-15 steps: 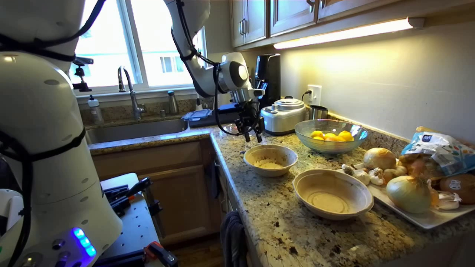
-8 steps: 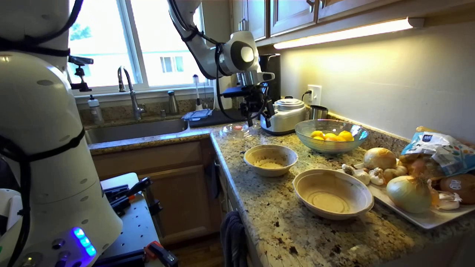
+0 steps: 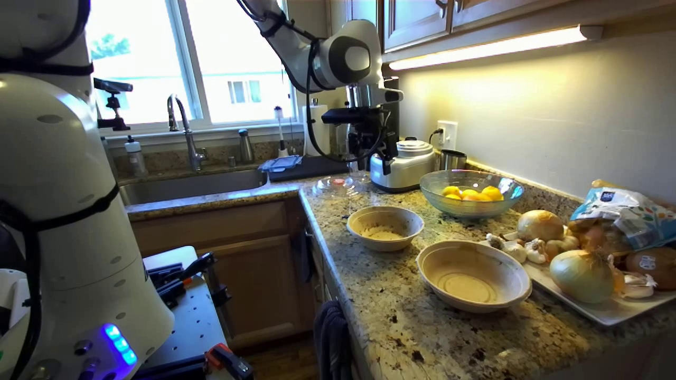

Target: Pick up the folks from the bowls and put them on the countertop. Separate the bowls and place the top bowl on the countertop.

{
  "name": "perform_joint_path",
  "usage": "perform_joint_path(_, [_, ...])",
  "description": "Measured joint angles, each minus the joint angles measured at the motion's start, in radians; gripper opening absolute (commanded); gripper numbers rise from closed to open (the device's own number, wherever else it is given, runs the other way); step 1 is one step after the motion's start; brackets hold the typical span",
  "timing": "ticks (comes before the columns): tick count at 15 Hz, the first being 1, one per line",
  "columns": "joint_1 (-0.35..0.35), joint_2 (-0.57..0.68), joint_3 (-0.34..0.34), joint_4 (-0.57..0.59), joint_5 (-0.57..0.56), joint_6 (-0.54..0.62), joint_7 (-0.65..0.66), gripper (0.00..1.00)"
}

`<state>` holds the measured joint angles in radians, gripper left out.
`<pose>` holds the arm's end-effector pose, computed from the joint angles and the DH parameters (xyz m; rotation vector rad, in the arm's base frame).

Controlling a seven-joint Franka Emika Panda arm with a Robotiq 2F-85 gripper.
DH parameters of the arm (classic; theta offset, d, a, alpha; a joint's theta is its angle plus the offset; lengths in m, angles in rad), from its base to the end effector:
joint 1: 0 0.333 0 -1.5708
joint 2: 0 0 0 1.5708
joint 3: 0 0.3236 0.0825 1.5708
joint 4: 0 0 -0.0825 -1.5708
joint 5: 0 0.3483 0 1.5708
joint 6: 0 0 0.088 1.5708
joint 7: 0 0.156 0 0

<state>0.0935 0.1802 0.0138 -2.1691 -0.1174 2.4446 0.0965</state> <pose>0.5449 0.0548 0.3040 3.0670 0.1487 0.1578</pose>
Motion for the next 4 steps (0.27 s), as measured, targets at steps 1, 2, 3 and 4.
perform_joint_path(1, [0.0, 0.0, 0.001, -0.002, 0.0, 0.0, 0.0, 1.0])
perform_joint_path(2, [0.0, 0.0, 0.002, -0.003, 0.0, 0.0, 0.0, 1.0])
perform_joint_path(3, [0.0, 0.0, 0.002, -0.003, 0.0, 0.0, 0.0, 1.0])
perform_joint_path(4, [0.0, 0.0, 0.002, -0.003, 0.0, 0.0, 0.0, 1.0])
